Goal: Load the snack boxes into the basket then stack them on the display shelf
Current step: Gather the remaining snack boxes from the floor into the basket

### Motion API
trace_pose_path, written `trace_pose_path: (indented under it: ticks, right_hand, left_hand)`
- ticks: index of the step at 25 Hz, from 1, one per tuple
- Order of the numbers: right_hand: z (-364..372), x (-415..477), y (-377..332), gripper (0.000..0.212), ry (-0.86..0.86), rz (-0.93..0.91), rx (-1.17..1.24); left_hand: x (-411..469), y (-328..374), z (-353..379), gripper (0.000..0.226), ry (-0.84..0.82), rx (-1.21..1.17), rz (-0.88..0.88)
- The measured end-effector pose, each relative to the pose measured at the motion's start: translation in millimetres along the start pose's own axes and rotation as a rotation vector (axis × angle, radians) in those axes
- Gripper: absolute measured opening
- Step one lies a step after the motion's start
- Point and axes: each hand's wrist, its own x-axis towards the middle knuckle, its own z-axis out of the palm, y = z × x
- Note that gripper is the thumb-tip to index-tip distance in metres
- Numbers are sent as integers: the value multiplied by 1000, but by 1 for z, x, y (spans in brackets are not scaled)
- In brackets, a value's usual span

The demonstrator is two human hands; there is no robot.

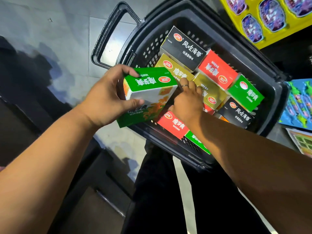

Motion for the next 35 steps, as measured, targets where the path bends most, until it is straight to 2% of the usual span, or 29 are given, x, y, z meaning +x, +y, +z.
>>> trace_pose_path:
  ticks: [3, 7, 11, 13, 15, 19, 22, 26, 28, 30, 33, 35]
  right_hand:
    - [0, 3, 9, 62, -24, -2, 127]
    - [3, -10, 18, 69, -11, -37, 102]
    - [24, -35, 17, 65, 41, 17, 94]
    - [34, -47, 18, 62, 93, 65, 113]
    - [38, -52, 20, 59, 89, 93, 123]
    - [36, -54, 30, 54, 20, 91, 101]
    - [38, -57, 35, 75, 40, 114, 217]
    - [45, -57, 37, 75, 134, 78, 281]
    - [46, -57, 38, 75, 130, 73, 307]
    - [41, -60, 42, 93, 133, 26, 381]
    - [25, -73, 44, 121, 49, -104, 620]
    - [13, -82, 35, 118, -50, -110, 858]
  left_hand:
    - [8, -2, -1, 53, -37, 158, 34]
    - [18, -6, 2, 57, -78, 444, 185]
    - [16, -7, 4, 62, -71, 423, 207]
    - [14, -9, 5, 75, -98, 396, 195]
    - [15, -7, 6, 88, -125, 465, 180]
    - [23, -2, 8, 84, -202, 475, 201]
    - [22, -10, 17, 82, -286, 490, 233]
    - [21, -16, 20, 79, -306, 388, 207]
    - [25, -18, 16, 80, -320, 512, 294]
    - [28, -22, 15, 76, -352, 643, 425]
    - [26, -22, 22, 72, -401, 702, 487]
    - [25, -22, 25, 74, -384, 659, 480]
